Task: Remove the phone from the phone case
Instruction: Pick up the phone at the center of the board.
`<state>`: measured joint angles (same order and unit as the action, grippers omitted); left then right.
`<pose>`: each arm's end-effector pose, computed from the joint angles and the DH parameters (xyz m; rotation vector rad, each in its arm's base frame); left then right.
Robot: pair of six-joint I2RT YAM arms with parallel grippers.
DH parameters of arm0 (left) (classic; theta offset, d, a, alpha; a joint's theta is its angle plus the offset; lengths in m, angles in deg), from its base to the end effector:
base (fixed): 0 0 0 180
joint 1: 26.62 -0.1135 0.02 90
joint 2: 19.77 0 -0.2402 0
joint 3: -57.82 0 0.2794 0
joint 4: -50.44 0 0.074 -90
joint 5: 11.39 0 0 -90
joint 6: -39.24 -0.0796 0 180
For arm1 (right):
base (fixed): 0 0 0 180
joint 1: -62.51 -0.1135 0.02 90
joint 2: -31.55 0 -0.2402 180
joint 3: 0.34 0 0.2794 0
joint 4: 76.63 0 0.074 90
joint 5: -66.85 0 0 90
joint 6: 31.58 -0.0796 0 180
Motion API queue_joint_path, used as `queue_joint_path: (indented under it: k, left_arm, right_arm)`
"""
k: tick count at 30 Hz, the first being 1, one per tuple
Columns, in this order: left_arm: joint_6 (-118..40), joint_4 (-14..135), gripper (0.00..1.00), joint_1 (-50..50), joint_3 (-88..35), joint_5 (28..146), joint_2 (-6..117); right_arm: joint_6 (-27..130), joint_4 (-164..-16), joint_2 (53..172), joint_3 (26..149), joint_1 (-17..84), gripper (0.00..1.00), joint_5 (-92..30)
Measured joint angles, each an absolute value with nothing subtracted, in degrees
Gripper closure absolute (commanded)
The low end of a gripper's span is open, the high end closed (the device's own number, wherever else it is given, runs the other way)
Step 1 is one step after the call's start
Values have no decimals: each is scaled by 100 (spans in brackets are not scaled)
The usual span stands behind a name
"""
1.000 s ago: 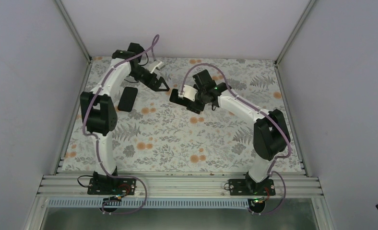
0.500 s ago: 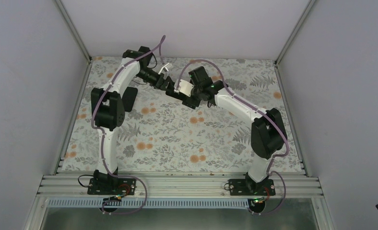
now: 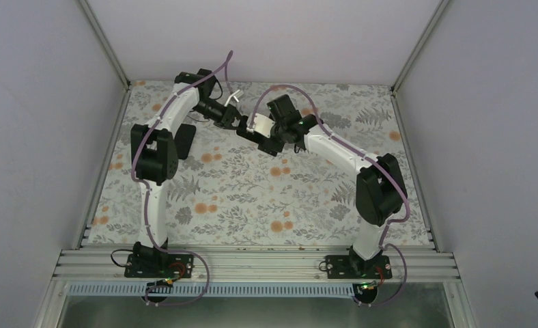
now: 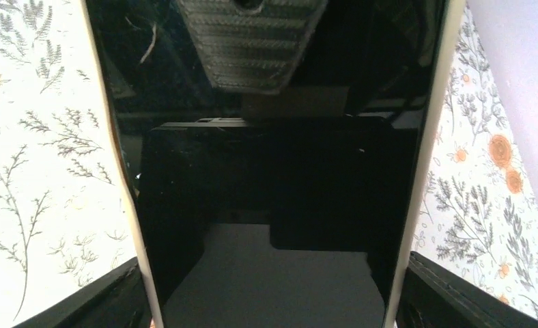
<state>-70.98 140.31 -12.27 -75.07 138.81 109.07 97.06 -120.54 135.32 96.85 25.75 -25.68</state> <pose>0.4262 -0.1803 0.2071 0.8319 2.4867 -1.5128 0.3603 0.2736 0.1963 -1.5143 1.9275 0.0397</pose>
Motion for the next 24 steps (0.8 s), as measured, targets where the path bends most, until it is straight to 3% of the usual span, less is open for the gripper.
queue_joint_path:
  k: [5,11,18,24]
  left_arm:
    - [-7549,14145,98,-1179,-7540,13567,10859]
    - [-8659,13948,98,-1126,-7326,12456,9838]
    - [-9527,13224,98,-1133,-6252,12137,7663]
    - [-9809,12435,98,-1035,-4880,11986,7054]
  right_arm:
    - [9817,-12443,13359,9720,2658,5,-3230]
    - [10407,-13481,12730,9989,3329,5,-5267]
    - [11607,-14486,12857,10834,4169,6,-7420]
    - [12315,-15063,13471,11079,4234,8,-8279]
